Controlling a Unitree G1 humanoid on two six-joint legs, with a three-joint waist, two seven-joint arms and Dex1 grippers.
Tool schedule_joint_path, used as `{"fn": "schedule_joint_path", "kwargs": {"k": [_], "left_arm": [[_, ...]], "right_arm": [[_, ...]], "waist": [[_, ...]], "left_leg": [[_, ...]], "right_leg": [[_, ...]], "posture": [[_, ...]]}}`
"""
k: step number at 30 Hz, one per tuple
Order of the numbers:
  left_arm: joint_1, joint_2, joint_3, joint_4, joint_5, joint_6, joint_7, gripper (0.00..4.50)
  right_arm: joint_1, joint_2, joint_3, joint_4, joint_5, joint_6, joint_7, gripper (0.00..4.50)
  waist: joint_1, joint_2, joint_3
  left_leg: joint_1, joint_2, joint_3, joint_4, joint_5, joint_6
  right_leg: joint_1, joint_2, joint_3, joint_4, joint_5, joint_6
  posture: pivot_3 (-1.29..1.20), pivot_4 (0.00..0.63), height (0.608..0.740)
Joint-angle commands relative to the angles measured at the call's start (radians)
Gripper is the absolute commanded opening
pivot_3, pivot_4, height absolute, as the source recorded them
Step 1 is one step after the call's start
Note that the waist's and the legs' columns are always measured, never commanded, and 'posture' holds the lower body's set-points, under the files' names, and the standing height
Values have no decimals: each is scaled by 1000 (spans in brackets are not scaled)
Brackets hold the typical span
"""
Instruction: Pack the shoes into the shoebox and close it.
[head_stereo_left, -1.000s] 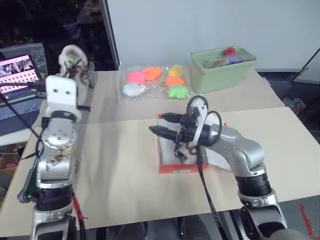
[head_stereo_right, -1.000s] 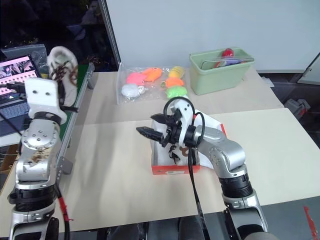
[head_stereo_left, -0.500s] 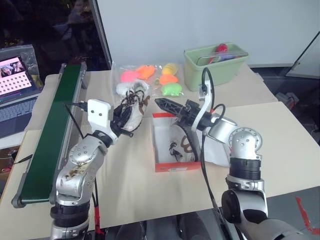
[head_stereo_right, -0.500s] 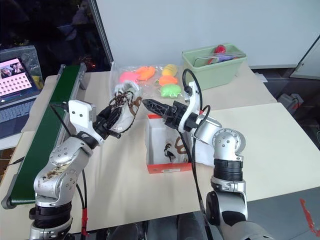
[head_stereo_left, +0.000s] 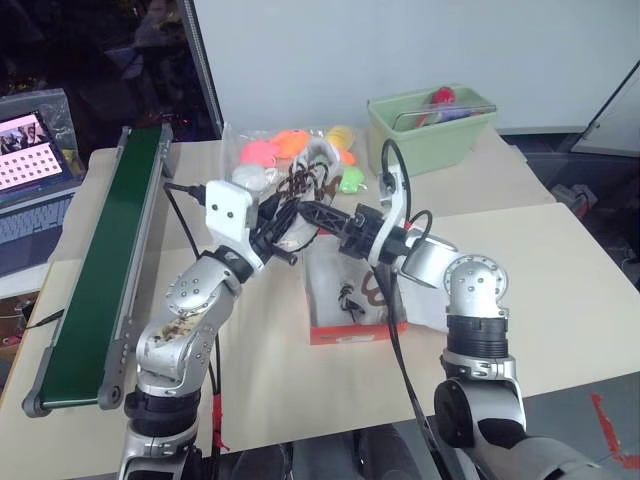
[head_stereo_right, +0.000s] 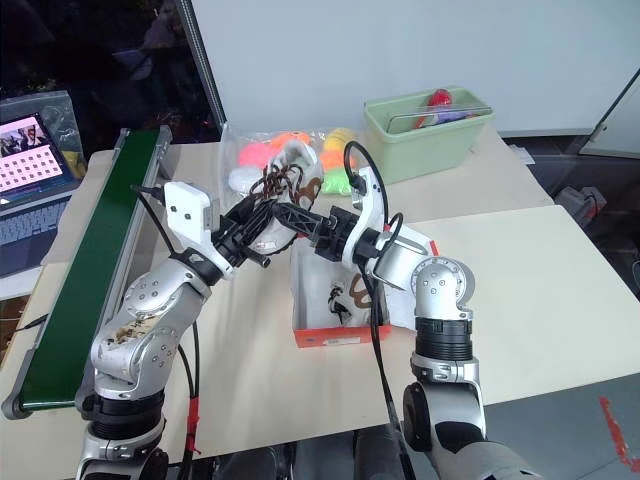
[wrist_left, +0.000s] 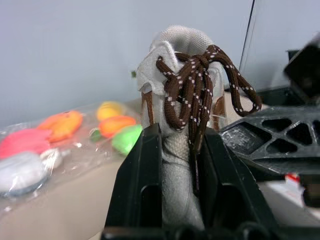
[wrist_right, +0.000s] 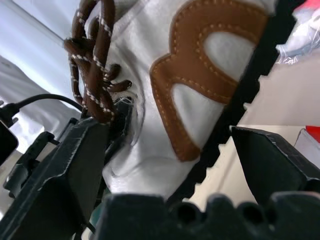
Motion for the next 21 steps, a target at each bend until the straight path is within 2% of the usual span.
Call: {"fn": "schedule_joint_path", "kwargs": {"k": [1,3,9,13,15,21], "left_arm": [[-14,-4,-23,-57,-19,-2,-16,916],[-13,-3,-22,-54,-18,-1,-17,910],[-12,-5,-17,-47,-16,0,-15,910],[-12,-5,-13,-49,-17,3,-13,910],[-11,-2,-13,-50,-17,9,-14,910],[-8,5,-13,-54,-24,31,-19,910]], "right_arm": [[-59,27,-51,14,59,-8,-31,4243],[-68,30,-67,23,70,-14,-45,3815],[-76,48,-89,23,81,-16,-70,1620],[-75,51,-82,11,83,-18,-76,468],[-74,50,-74,4,79,-18,-77,340],[-76,49,-47,-28,73,-18,-87,332]], "waist": [[2,0,0],[2,0,0],[1,0,0],[1,0,0],[1,0,0],[1,0,0]], "left_leg": [[0,0,0,0,0,0],[0,0,0,0,0,0],[0,0,0,0,0,0],[0,0,0,1,0,0],[0,0,0,1,0,0],[0,0,0,1,0,0]], "right_leg": [[0,0,0,0,0,0],[0,0,0,0,0,0],[0,0,0,0,0,0],[0,0,0,0,0,0],[0,0,0,0,0,0],[0,0,0,0,0,0]], "posture": [[0,150,740],[0,150,740],[0,150,740],[0,150,740],[0,150,740],[0,150,740]]}}
